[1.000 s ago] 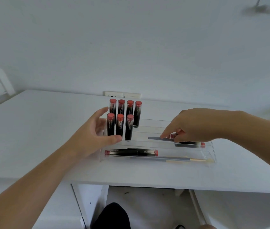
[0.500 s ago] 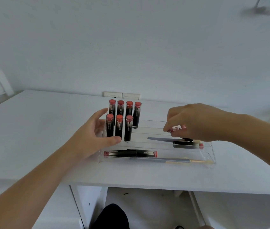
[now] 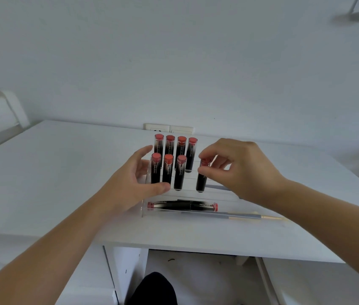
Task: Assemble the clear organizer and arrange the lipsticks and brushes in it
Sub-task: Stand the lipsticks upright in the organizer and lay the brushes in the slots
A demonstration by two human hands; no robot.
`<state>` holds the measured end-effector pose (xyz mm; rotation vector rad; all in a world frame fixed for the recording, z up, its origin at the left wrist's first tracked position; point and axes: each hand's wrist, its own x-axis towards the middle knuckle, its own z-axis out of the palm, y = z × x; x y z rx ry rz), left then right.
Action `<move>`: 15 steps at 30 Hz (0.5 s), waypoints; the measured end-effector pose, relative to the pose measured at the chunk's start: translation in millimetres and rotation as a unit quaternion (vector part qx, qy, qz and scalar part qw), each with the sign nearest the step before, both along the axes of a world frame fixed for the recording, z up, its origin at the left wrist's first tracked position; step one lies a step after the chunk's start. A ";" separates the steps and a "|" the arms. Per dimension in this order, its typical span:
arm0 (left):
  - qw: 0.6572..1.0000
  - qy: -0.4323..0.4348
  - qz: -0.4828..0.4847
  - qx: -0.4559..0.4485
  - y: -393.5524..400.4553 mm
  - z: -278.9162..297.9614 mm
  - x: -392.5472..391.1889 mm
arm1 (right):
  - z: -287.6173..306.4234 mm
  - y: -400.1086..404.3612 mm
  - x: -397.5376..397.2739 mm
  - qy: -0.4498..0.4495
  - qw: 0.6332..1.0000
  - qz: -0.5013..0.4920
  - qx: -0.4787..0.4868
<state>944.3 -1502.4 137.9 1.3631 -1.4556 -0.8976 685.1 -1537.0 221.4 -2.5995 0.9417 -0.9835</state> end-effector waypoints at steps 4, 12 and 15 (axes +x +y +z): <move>1.000 -0.008 0.006 0.000 -0.2 0.3 -0.7 | -6.9 0.0 7.9 -0.010 1.000 -0.007 -0.006; 1.000 -0.019 0.009 -0.005 1.3 1.6 -2.4 | -14.0 0.0 19.1 -0.027 1.000 -0.014 -0.008; 1.000 -0.023 0.012 -0.006 1.7 1.5 -2.8 | -15.7 -0.6 19.2 -0.034 0.999 -0.017 0.005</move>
